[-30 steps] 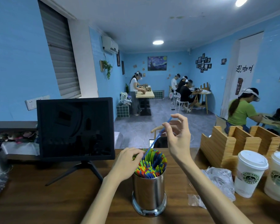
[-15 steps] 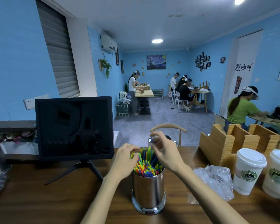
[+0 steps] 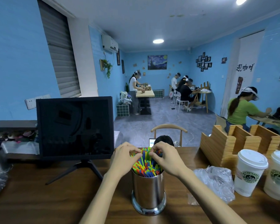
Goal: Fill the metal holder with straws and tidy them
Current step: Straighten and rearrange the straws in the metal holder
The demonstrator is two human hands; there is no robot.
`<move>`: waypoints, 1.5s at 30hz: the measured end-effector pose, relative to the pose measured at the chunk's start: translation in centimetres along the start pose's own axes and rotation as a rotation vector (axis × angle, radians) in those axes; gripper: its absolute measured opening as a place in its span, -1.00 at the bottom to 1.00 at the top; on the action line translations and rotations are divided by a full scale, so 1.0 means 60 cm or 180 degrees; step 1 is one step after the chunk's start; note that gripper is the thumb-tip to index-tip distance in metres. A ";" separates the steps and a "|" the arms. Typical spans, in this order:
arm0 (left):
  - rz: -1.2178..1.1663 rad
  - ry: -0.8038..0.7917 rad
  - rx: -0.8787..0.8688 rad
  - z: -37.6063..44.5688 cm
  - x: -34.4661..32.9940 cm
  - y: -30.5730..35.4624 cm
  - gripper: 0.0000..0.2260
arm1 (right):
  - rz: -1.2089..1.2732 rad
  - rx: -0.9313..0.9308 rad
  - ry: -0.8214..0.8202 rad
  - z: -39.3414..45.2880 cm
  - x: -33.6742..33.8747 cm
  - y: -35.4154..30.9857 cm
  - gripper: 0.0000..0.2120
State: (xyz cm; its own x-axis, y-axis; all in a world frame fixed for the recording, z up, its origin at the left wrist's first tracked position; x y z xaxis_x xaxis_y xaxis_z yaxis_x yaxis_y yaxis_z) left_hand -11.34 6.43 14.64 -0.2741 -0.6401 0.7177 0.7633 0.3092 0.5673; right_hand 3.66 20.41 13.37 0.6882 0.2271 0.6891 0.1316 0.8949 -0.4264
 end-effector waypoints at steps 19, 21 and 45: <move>0.0156 -0.0522 -0.0362 0.003 0.009 0.019 -0.79 | 0.0135 -0.0010 0.0044 -0.004 0.000 0.010 -0.90; 0.0154 -0.0532 -0.0377 0.003 0.012 0.024 -0.83 | 0.0147 -0.0010 0.0029 -0.004 0.000 0.011 -0.90; -0.0324 -0.0880 -0.0240 0.002 0.019 0.030 -0.91 | 0.0189 -0.0022 0.0014 -0.003 0.003 0.010 -0.93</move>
State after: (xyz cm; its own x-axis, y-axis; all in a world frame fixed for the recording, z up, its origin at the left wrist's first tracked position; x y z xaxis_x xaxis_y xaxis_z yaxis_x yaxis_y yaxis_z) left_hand -10.36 6.34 16.52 -0.4923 -0.4461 0.7474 0.7623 0.1935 0.6176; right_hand 4.01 20.90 13.14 0.6980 0.2782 0.6599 0.0953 0.8772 -0.4706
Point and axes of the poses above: each hand's wrist, its own z-axis towards the middle knuckle, its own x-axis out of the back of the hand, y = z × x, the point moved 2 cm from there along z, towards the middle knuckle, and after that the axes turned 3 degrees about x, right-handed, at the moved point
